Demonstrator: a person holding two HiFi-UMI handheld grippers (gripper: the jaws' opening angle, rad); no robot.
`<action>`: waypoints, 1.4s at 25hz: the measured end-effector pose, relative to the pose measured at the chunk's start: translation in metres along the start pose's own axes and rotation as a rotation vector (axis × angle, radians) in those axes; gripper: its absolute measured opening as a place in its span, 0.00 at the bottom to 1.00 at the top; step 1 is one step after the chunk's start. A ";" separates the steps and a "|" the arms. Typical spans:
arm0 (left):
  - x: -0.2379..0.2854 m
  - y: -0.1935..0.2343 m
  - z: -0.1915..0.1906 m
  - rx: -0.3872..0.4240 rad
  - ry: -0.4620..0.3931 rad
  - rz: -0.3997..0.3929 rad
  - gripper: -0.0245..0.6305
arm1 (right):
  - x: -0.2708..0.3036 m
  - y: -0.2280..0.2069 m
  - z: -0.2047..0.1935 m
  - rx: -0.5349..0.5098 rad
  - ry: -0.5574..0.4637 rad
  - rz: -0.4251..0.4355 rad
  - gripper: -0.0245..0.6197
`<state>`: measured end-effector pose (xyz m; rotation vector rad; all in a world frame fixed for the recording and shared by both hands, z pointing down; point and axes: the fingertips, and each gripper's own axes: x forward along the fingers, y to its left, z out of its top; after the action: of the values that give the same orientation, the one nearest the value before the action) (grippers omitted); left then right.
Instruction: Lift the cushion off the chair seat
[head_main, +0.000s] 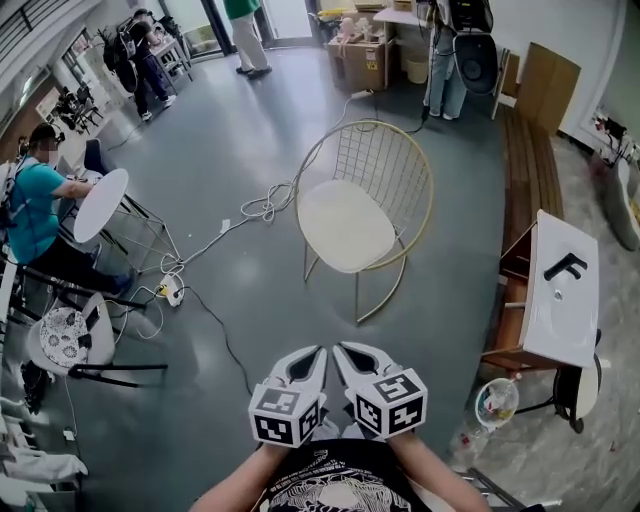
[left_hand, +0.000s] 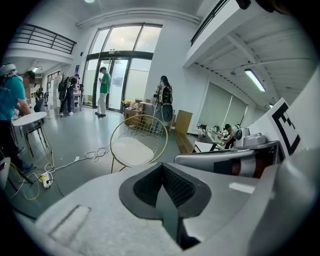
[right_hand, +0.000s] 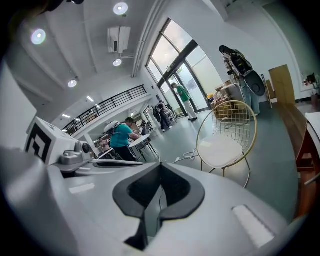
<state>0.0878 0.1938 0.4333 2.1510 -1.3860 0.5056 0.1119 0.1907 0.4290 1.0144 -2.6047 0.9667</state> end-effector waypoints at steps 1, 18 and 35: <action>0.003 0.001 0.002 0.004 0.000 0.002 0.03 | 0.001 -0.003 0.002 0.000 -0.001 0.001 0.04; 0.067 0.052 0.033 -0.027 0.019 -0.051 0.03 | 0.061 -0.048 0.033 -0.013 0.034 -0.053 0.04; 0.142 0.161 0.091 -0.116 0.059 -0.167 0.03 | 0.187 -0.071 0.095 -0.035 0.126 -0.155 0.04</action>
<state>0.0002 -0.0176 0.4789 2.1177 -1.1628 0.4114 0.0242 -0.0098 0.4640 1.0910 -2.3937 0.9134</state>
